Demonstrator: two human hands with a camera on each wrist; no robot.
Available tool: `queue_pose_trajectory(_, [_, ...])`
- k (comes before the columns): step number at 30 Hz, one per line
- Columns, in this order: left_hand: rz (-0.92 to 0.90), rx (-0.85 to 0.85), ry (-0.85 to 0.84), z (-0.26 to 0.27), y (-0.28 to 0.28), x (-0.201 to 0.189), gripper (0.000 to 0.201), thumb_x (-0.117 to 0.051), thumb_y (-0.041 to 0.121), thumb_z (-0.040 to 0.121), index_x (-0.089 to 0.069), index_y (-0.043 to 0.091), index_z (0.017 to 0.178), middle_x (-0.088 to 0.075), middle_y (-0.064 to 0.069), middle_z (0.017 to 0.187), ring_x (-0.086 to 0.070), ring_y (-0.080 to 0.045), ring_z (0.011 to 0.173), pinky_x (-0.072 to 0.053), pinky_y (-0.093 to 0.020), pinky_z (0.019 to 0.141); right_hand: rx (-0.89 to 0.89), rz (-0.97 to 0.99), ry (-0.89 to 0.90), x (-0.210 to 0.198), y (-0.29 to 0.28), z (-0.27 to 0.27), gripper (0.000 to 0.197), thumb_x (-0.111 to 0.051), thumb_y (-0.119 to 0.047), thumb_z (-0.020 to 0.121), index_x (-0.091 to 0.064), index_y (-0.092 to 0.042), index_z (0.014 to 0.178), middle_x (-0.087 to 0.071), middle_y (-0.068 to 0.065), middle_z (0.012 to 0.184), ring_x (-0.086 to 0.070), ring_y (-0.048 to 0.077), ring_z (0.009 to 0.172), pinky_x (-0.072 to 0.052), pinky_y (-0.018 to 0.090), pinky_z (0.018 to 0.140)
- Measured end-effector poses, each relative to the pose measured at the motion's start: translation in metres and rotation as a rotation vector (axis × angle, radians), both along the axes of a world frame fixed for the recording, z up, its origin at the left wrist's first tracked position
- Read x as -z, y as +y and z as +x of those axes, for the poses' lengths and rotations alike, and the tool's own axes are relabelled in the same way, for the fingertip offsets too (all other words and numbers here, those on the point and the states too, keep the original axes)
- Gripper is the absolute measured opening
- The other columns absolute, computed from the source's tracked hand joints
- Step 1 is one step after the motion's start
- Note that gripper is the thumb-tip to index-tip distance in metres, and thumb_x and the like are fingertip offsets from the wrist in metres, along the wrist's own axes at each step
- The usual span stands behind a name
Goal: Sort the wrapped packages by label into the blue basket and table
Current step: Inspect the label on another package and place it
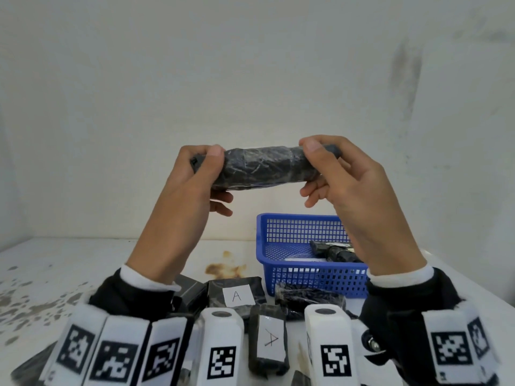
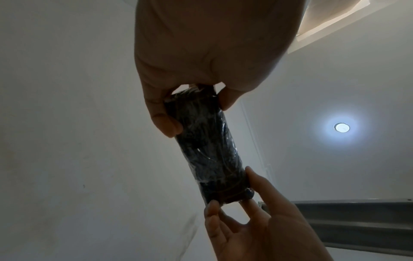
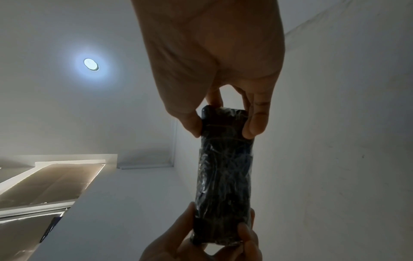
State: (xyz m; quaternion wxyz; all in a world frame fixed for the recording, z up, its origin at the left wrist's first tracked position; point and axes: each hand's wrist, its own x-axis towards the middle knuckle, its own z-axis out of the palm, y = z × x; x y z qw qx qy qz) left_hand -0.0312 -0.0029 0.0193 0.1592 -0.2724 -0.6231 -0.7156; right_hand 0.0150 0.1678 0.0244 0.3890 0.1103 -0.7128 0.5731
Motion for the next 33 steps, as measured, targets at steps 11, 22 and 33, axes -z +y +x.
queue_pose_trajectory(11, [-0.027, -0.062, 0.061, 0.001, 0.000, 0.002, 0.062, -0.069, 0.054, 0.059, -0.057, 0.016, 0.107, -0.068, 0.000, 0.093, -0.064, -0.013, 0.070, -0.056, -0.030, 0.071, 0.059, 0.077, 0.013, 0.003, -0.011, 0.003, 0.035, -0.075, -0.053, 0.072, -0.064, -0.032, 0.098, -0.069, 0.003, 0.093, -0.062, 0.035, 0.079, -0.056, 0.043, 0.071])
queue_pose_trajectory(22, [-0.058, -0.068, 0.103, -0.004, -0.004, 0.005, 0.054, -0.076, 0.032, 0.073, -0.044, 0.031, 0.116, -0.064, 0.009, 0.101, -0.063, 0.010, 0.071, -0.045, -0.005, 0.062, -0.041, 0.021, 0.008, 0.005, -0.008, 0.000, 0.058, -0.082, -0.034, 0.074, -0.054, -0.036, 0.125, -0.067, -0.008, 0.119, -0.074, 0.010, 0.090, -0.059, 0.023, 0.073])
queue_pose_trajectory(33, [-0.096, -0.009, 0.100, -0.001, -0.002, 0.003, 0.071, -0.081, 0.035, 0.072, -0.037, 0.036, 0.127, -0.066, 0.002, 0.115, -0.073, -0.012, 0.082, -0.056, -0.019, 0.074, -0.037, 0.012, -0.016, 0.002, -0.002, 0.001, 0.062, -0.078, -0.029, 0.081, -0.048, -0.034, 0.136, -0.071, 0.001, 0.112, -0.073, 0.014, 0.073, -0.059, 0.028, 0.078])
